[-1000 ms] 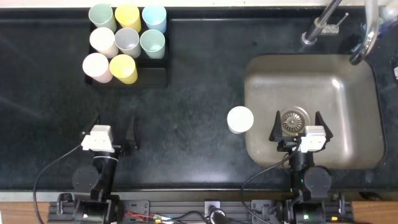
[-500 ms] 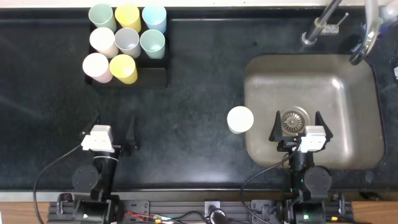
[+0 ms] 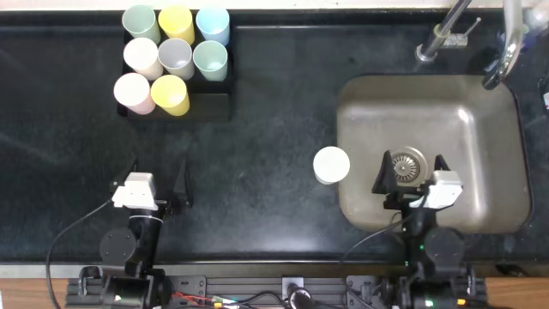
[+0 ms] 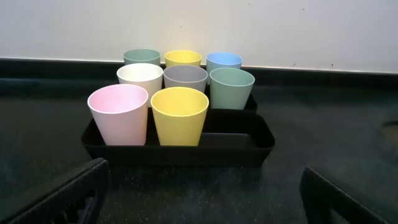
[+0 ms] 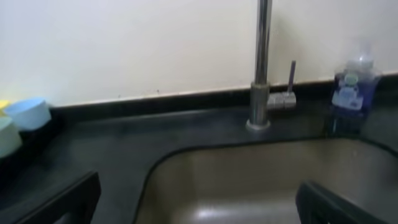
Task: Store Cups
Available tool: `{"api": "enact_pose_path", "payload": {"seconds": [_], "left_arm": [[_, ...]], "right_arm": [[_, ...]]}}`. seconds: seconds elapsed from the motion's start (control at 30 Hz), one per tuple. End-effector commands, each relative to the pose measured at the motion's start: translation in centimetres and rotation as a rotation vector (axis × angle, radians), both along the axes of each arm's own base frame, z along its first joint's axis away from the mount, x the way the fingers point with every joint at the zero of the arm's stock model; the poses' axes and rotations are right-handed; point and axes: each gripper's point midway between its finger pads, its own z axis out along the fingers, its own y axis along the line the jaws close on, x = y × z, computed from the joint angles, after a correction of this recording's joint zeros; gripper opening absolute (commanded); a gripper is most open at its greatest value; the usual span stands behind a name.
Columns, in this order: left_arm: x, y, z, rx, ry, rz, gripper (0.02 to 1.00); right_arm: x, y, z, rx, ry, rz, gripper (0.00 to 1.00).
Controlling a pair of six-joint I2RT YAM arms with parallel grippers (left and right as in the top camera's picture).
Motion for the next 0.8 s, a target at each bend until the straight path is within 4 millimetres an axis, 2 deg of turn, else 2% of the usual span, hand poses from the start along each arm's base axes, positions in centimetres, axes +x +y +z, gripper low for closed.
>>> {"api": "enact_pose_path", "payload": {"seconds": [0.03, 0.2, 0.37, 0.5, 0.63, 0.8], "left_arm": [[-0.1, -0.5, 0.1, 0.016, -0.01, -0.028, 0.998], [-0.1, -0.5, 0.1, 0.016, -0.01, -0.028, 0.998], [-0.1, -0.5, 0.1, 0.016, -0.01, -0.028, 0.998], [-0.1, -0.5, 0.1, 0.016, -0.01, -0.028, 0.998], [-0.1, -0.5, 0.1, 0.016, -0.01, -0.028, 0.998], [-0.1, -0.5, 0.1, 0.016, -0.01, -0.028, 0.998]], "right_arm": [[-0.8, 0.0, 7.2, 0.036, -0.008, -0.003, 0.998], [-1.4, -0.1, 10.0, 0.023, 0.212, -0.009, 0.998], [-2.1, -0.1, 11.1, -0.002, 0.42, -0.007, 0.996], [-2.6, 0.0, 9.9, -0.005, 0.625, 0.001, 0.998], [-2.6, 0.6, 7.6, 0.001, 0.829, 0.031, 0.998], [-1.9, 2.7, 4.2, 0.01, 1.03, 0.171, 0.998]]}}
